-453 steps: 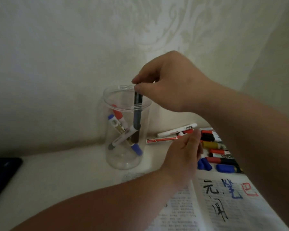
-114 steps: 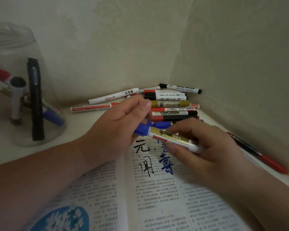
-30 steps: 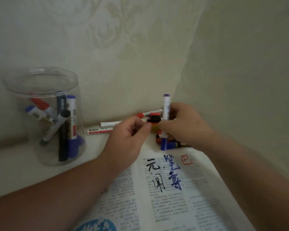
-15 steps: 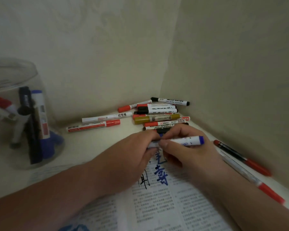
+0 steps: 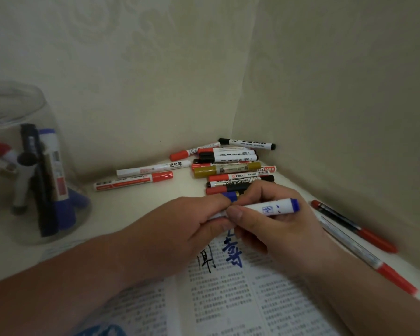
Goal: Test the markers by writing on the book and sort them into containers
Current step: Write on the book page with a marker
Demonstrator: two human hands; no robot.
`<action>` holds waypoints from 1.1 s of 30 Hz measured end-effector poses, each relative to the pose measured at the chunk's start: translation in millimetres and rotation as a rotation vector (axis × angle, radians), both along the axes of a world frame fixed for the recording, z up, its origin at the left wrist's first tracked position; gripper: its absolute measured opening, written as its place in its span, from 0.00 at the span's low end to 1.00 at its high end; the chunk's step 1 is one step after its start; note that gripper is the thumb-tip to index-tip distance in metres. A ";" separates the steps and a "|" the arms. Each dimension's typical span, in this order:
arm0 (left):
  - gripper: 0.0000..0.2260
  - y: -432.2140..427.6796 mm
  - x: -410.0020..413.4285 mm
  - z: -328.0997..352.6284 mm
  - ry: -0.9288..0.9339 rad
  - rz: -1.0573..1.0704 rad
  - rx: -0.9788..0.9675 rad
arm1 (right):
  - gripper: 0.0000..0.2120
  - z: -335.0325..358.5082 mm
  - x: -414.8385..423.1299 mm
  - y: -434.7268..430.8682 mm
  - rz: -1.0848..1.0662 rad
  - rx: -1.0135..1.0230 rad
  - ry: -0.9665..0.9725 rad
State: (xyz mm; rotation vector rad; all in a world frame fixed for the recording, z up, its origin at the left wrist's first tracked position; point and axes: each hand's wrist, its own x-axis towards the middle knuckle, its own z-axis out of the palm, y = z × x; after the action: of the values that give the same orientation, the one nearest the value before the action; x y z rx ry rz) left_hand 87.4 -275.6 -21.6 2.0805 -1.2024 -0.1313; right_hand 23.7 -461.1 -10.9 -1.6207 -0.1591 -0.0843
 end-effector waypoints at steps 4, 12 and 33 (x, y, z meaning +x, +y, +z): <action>0.13 1.5 0.2 0.2 0.009 -0.004 0.023 | 0.09 1.9 -1.4 -0.8 0.020 -0.022 0.001; 0.13 1.5 -4.2 6.2 0.089 -0.007 0.038 | 0.06 11.1 -5.6 -5.1 0.079 -0.119 -0.115; 0.17 3.8 10.3 -9.5 -0.160 0.257 -0.082 | 0.03 -6.7 2.5 -50.7 -0.119 -0.105 0.237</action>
State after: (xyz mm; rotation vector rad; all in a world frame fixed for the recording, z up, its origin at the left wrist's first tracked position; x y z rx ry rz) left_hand 97.8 -271.9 -31.1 2.1841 -1.0011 0.2041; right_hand 26.2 -511.8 -17.7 -1.7304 0.1173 0.0249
